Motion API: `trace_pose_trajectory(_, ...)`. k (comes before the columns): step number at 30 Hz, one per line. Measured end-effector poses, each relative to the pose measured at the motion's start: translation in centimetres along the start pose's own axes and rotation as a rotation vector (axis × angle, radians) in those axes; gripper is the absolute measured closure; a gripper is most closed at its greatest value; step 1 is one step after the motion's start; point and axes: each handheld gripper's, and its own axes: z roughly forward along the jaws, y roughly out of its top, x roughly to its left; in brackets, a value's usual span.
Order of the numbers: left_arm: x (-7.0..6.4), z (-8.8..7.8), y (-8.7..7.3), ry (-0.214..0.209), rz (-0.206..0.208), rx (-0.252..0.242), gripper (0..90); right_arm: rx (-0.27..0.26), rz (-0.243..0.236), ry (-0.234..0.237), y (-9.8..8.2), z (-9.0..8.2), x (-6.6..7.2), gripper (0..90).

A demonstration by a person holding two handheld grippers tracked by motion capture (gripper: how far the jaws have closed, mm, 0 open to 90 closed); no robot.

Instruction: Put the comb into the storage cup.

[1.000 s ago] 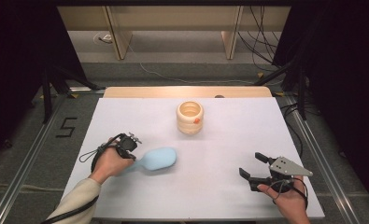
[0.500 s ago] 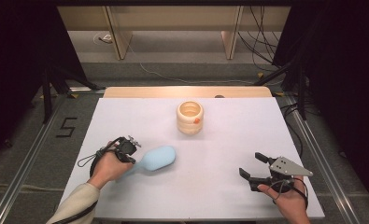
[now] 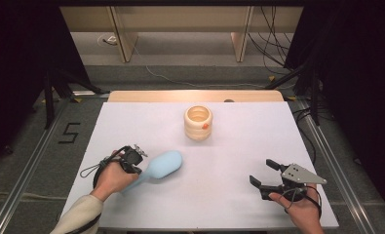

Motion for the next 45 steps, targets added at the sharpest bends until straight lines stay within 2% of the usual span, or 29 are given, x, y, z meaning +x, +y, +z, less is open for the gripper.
trace_pose_trajectory(22, -0.86, -0.31, -0.48, -0.014, 0.014, 0.001, 89.9, -0.001, 0.001, 0.002, 0.02, -0.03, -0.01, 15.7)
trace_pose_trajectory(37, -0.96, -0.36, -0.57, -0.017, 0.016, -0.001, 89.9, -0.001, 0.002, 0.004, 0.02, -0.04, 0.02, 15.7)
trace_pose_trajectory(42, -0.67, -0.38, -0.68, -0.025, 0.001, -0.016, 89.6, -0.002, 0.0, 0.004, 0.04, -0.07, 0.02, 15.7)
trace_pose_trajectory(45, -0.46, -0.54, -0.79, -0.014, -0.017, -0.037, 84.1, -0.002, 0.0, 0.003, 0.05, -0.1, 0.02, 15.7)
